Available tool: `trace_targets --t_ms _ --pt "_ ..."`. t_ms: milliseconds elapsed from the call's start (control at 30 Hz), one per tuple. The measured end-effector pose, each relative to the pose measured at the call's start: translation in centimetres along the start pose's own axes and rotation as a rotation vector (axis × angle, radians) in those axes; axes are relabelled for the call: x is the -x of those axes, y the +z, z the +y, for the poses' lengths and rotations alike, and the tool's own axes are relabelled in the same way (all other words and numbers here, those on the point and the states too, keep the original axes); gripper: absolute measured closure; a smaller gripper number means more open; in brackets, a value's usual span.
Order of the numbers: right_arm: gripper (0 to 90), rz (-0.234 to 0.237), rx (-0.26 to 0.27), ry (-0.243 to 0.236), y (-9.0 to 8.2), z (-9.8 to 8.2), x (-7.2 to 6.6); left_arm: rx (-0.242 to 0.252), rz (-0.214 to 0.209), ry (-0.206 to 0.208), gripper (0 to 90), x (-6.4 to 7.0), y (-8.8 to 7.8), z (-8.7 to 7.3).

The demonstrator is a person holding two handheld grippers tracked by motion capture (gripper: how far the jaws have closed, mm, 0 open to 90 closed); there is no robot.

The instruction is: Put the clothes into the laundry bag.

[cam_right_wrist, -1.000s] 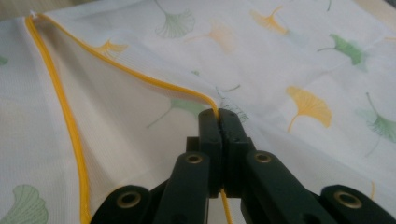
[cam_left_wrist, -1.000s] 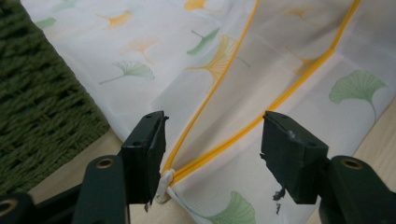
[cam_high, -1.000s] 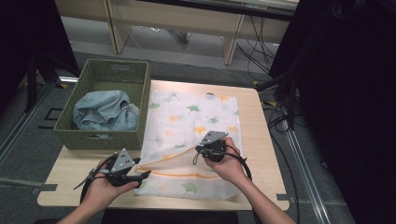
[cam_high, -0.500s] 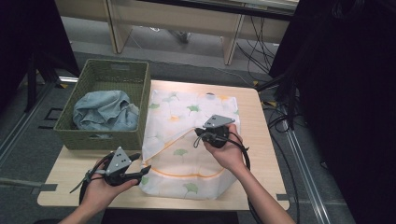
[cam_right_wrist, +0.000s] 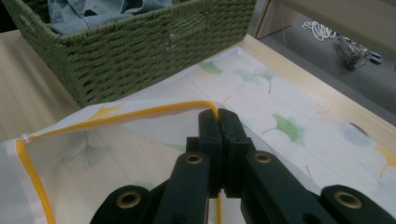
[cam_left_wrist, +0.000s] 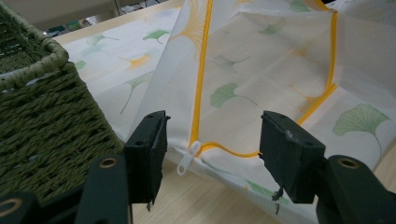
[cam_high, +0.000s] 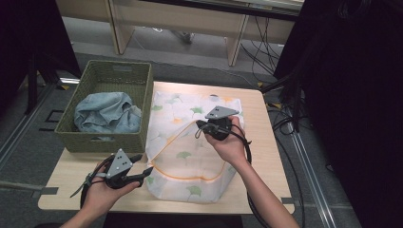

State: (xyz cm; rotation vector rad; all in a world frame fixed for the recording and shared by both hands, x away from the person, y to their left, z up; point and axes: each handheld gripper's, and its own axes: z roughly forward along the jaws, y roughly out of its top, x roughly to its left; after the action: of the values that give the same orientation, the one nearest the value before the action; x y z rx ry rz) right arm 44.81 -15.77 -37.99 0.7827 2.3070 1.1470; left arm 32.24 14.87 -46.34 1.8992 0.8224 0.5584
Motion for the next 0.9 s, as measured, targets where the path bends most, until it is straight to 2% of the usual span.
trace_targets --t_ms 100,133,400,467,700,900 --pt "90.0 -0.011 0.021 0.000 -0.3 0.5 0.2 0.007 0.000 -0.002 41.3 0.0 0.0 0.0" --pt "90.0 -0.017 0.031 0.013 -0.5 0.5 0.2 0.011 -0.002 -0.002 41.3 0.0 0.0 0.0" --pt "90.0 -0.044 0.041 -0.022 -0.9 0.6 -0.4 0.029 -0.017 0.000 41.1 0.0 -0.2 0.1" --pt "90.0 -0.047 0.033 -0.012 -0.9 0.5 -0.5 0.034 -0.021 -0.006 40.9 0.0 -0.1 0.1" --pt "90.0 -0.062 0.085 -0.050 -1.5 1.3 -1.0 0.032 -0.025 -0.013 41.3 0.0 -0.1 0.2" --pt "90.0 -0.074 0.101 -0.047 -1.7 1.3 -1.2 0.031 -0.036 -0.005 41.0 0.1 -0.1 0.2"
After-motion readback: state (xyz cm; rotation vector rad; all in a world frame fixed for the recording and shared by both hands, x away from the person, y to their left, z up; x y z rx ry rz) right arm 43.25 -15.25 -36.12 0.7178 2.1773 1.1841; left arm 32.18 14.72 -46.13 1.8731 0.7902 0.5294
